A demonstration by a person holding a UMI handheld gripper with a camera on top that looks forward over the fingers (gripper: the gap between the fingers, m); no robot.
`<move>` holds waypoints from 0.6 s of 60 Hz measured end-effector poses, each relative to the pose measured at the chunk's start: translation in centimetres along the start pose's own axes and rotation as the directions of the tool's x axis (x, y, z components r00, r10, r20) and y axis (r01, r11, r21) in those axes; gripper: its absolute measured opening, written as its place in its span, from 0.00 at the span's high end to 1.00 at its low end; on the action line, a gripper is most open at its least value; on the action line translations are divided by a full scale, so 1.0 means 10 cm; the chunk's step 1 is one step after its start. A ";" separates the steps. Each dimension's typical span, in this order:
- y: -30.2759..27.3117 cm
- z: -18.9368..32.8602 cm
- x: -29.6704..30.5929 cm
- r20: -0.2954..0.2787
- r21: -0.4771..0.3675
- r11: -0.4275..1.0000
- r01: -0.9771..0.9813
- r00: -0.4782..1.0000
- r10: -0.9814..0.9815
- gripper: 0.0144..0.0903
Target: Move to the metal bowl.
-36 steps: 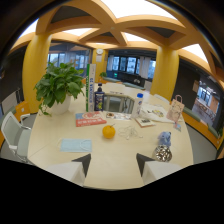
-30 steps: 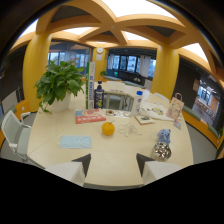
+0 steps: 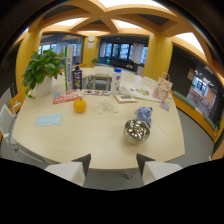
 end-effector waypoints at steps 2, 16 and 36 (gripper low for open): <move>0.02 0.05 0.14 -0.004 -0.006 1.000 0.001 1.000 -0.001 0.05; -0.01 0.45 0.95 -0.002 -0.022 1.000 0.007 1.000 -0.007 0.05; -0.34 0.94 1.10 0.083 0.003 1.000 0.022 0.996 -0.022 0.05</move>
